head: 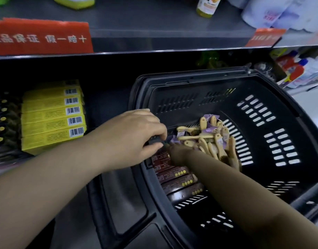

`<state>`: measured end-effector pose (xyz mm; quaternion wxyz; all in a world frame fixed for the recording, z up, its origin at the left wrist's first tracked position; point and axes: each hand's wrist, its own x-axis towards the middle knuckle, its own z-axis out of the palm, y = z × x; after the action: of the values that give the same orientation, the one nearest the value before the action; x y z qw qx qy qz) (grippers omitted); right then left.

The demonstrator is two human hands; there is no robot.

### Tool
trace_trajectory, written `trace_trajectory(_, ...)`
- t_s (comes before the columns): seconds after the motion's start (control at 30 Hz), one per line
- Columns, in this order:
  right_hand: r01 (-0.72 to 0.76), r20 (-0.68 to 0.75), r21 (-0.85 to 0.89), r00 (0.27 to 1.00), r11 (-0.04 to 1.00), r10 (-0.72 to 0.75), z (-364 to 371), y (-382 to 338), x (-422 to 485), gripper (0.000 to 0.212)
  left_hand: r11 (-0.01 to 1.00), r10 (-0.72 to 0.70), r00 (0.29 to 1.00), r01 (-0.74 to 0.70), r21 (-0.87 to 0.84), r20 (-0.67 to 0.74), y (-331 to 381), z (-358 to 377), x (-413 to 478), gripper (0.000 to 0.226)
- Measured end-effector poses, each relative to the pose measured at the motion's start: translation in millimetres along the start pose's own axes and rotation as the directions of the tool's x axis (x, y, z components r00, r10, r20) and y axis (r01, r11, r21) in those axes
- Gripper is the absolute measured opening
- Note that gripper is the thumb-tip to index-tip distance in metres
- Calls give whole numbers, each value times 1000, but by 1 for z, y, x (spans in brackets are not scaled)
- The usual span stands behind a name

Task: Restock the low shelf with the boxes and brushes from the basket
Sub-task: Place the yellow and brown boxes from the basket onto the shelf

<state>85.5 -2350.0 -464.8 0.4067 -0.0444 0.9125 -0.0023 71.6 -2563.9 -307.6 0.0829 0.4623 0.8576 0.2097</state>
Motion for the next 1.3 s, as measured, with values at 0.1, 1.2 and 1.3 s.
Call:
trace_trajectory(0.1,50,1,3,999,999,-50,11,-5,33,70,998,32,996,-36,48,87,-5,5,12,29)
trace_trajectory(1.2,414,-751,413,658,811,47,-37,14,-124,63,103,-624,708,494,-863,330,44,7,41,25)
trace_trajectory(1.3,156,-218,237,970,959,-104,-32,12,-84,45,198,-662,713,464,-864,231,42,6,37,29)
